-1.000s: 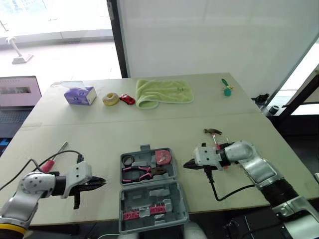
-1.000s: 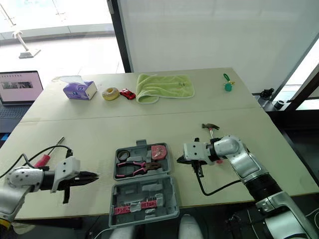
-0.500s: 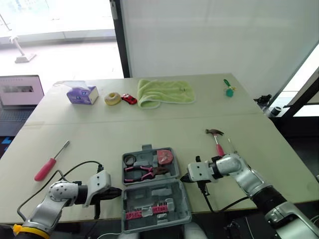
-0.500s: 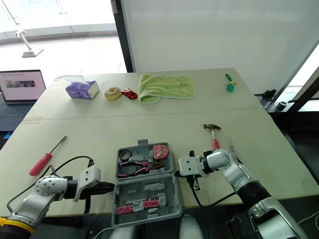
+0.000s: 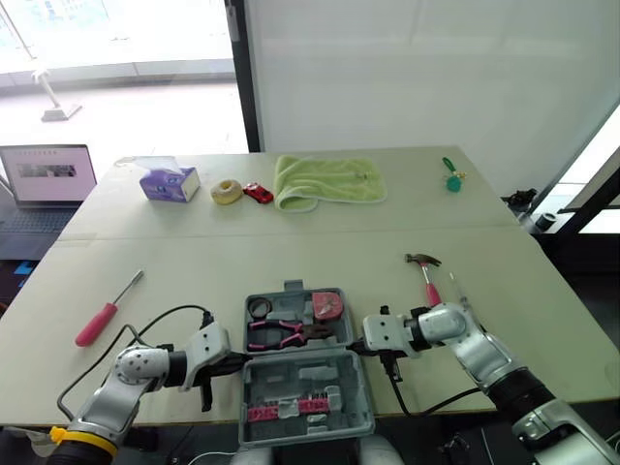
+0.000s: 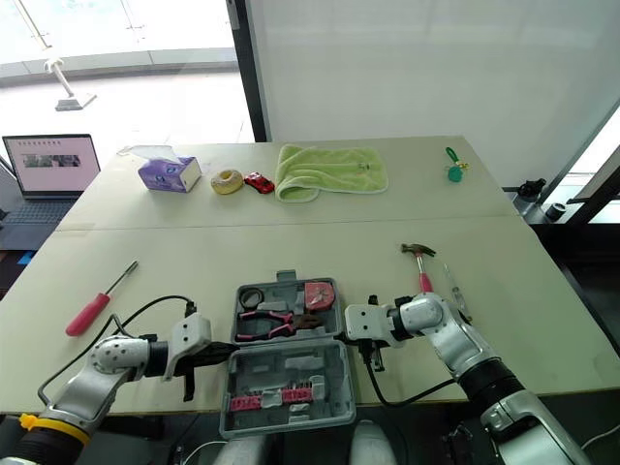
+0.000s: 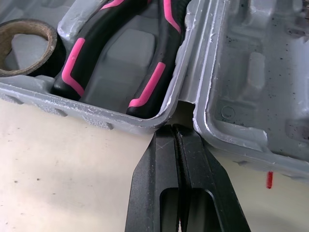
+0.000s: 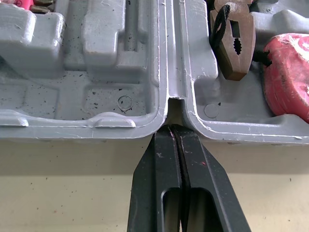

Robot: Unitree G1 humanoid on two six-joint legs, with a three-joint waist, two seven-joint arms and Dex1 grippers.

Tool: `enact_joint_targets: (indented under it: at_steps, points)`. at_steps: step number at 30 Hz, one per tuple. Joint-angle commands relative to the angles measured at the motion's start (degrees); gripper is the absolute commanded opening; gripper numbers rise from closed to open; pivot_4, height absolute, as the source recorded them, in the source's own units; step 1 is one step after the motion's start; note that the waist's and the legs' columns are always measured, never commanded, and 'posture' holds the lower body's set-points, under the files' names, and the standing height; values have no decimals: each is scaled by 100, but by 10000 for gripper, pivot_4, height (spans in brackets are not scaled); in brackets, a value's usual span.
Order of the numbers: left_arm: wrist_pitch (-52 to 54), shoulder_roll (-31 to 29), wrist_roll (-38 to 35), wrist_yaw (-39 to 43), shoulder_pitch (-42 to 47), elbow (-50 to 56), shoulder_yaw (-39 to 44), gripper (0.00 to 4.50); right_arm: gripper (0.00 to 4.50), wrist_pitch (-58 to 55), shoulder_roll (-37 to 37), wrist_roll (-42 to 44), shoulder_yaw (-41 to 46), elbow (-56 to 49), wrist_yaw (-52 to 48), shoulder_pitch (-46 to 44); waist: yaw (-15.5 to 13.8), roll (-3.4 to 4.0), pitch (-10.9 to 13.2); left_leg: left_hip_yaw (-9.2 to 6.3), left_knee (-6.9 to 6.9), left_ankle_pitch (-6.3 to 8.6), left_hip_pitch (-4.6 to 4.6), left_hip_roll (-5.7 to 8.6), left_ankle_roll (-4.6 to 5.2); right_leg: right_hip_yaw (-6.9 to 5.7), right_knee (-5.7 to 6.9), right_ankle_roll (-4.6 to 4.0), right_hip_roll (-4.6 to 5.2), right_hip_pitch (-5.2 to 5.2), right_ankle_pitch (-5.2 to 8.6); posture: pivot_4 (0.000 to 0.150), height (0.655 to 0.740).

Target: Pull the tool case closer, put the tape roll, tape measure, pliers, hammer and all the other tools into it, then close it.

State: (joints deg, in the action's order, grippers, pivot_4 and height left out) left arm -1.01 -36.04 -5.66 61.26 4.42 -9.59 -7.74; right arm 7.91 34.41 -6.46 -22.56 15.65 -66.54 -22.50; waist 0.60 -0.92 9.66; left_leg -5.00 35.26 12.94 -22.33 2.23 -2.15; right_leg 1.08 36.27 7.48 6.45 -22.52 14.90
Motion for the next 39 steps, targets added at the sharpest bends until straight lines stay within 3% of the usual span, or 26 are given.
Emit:
enact_joint_targets:
  at_steps: [1,21,39]
  points:
    - [40,168,121,-272,384,-182,-54,501,0,-165,-245,113,45,-124,133,-85,6,0,0,-1,1,0,0,0,0,-1,0,0,0,1,0,1500,7367]
    - [-66,584,733,-809,1317,-1109,-251,501,0,-108,-594,-162,153,1210,603,-876,2,1,-1,-3,4,-2,3,3,-2,-1,1,2,-2,6,-1,1500,7367]
    - [-110,627,803,-713,1200,-1092,-343,501,0,-146,-654,-248,175,1356,671,-820,14,4,-4,-3,4,-2,6,3,-2,0,1,3,-2,10,-1,1500,7367]
